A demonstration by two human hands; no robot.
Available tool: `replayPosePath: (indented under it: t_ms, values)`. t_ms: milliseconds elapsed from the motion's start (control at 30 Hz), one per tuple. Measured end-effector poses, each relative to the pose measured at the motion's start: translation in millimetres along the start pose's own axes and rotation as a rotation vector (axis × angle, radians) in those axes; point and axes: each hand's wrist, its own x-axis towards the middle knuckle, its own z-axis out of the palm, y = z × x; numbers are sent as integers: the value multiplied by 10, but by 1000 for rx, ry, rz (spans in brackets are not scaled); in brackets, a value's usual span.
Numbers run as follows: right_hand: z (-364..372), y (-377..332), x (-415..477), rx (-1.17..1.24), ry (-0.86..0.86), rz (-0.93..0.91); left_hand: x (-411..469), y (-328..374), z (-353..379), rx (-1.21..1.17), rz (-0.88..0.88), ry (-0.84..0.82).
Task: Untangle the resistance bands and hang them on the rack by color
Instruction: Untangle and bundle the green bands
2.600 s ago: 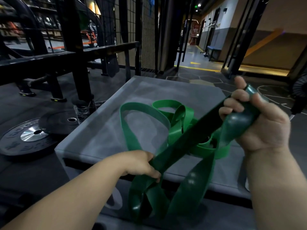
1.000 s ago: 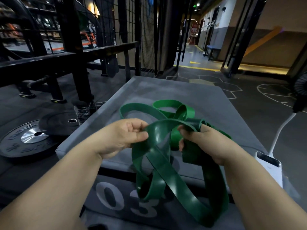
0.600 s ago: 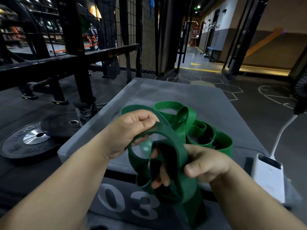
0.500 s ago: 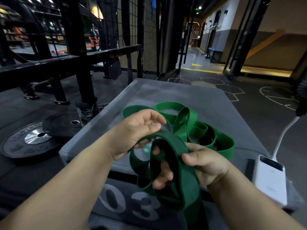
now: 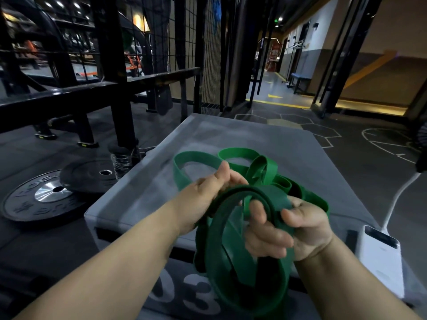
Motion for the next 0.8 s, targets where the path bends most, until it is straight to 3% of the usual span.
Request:
replayPosePath:
  t_ms: [133, 300, 467, 667, 800]
  values:
    - [8, -235, -54, 72, 140, -110, -5, -127, 50, -57, -28, -280]
    - [-7, -468, -237, 120, 305, -204, 46, -353, 29, 186, -152, -207]
    - [-86, -554, -409, 132, 331, -247, 73, -490, 33, 298, -264, -257]
    - [-219, -613, -578, 116, 274, -297, 171, -637, 35, 550, -384, 40]
    - [-258, -614, -626, 121, 205, -333, 128, -487, -16, 425, -332, 154]
